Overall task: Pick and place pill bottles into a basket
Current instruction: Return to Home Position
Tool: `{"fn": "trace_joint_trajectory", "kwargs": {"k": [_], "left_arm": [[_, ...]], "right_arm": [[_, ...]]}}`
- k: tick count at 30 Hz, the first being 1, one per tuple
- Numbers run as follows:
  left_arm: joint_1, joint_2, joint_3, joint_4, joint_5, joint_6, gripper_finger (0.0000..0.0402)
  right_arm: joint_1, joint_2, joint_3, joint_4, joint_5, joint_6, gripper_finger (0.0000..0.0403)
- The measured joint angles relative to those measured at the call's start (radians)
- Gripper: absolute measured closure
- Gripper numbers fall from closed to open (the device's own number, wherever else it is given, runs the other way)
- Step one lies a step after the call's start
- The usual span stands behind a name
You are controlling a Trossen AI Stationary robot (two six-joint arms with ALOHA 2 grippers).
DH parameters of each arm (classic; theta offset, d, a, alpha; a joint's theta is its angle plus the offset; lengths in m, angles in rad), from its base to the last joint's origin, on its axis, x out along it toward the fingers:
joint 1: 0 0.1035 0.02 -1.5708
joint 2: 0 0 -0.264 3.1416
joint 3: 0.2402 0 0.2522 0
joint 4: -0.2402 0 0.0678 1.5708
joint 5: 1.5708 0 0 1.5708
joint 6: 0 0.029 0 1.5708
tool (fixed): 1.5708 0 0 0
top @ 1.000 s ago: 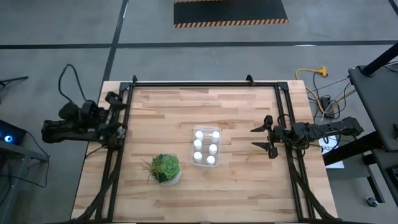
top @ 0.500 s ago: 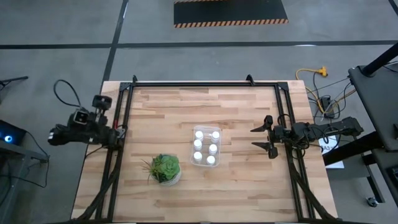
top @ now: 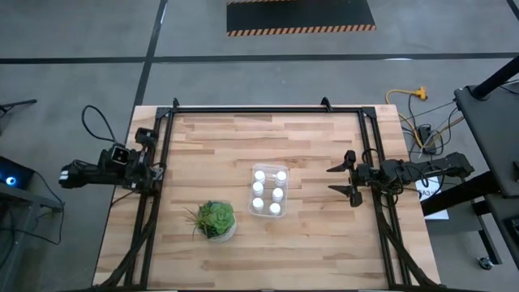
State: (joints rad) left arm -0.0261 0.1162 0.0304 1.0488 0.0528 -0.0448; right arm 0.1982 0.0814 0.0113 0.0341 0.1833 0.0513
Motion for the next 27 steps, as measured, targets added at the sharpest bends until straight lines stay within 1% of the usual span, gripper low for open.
{"fn": "trace_joint_trajectory", "kwargs": {"k": [4,9,15,19,23,27], "left_arm": [[0.000,0.007,-0.001,-0.003,0.001,0.000,0.0087],[0.000,-0.020,-0.007,-0.024,0.001,0.004,0.0087],[-0.001,-0.087,-0.007,-0.134,0.002,0.002,0.0087],[-0.001,-0.082,-0.011,-0.163,0.004,0.002,0.0087],[-0.001,-0.086,-0.015,-0.267,0.003,-0.001,0.0087],[-0.001,-0.086,-0.019,-0.299,0.002,0.002,0.0087]], "right_arm": [[0.000,0.000,0.000,0.000,0.000,0.000,0.0142],[0.000,0.000,0.000,0.000,0.000,0.000,0.0142],[0.000,0.000,0.000,0.000,0.000,-0.002,0.0142],[0.000,0.000,0.000,0.000,0.000,-0.002,0.0142],[0.000,0.001,0.000,0.000,0.000,-0.002,0.0142],[0.000,0.000,0.000,0.000,0.000,-0.002,0.0142]]}}
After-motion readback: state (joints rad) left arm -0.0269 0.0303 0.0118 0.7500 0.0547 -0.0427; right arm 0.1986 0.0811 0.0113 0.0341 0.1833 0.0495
